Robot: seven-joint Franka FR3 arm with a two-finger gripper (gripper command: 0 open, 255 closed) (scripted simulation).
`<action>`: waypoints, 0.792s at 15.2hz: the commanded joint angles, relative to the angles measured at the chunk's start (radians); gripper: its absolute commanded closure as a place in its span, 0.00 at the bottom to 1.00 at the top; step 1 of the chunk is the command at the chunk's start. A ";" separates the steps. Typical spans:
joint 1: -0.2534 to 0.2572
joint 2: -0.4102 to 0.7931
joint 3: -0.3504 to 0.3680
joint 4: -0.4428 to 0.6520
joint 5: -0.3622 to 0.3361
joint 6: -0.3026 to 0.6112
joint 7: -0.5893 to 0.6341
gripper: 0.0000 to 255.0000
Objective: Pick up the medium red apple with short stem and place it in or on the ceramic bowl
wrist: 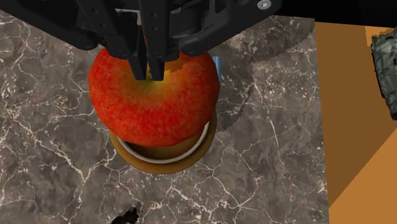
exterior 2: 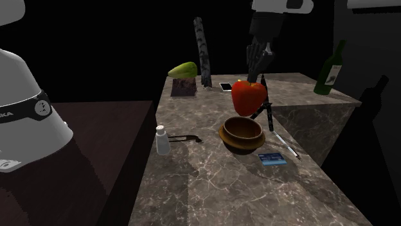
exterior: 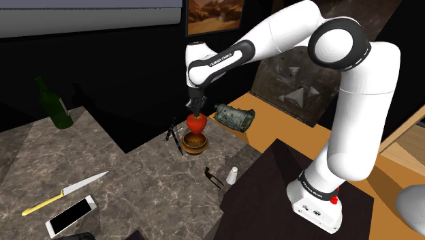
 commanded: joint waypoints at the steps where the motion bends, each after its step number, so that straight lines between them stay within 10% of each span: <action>1: 0.001 0.015 -0.001 -0.011 -0.003 0.027 0.001 1.00; 12: 0.004 0.079 -0.006 -0.027 -0.013 0.105 0.007 1.00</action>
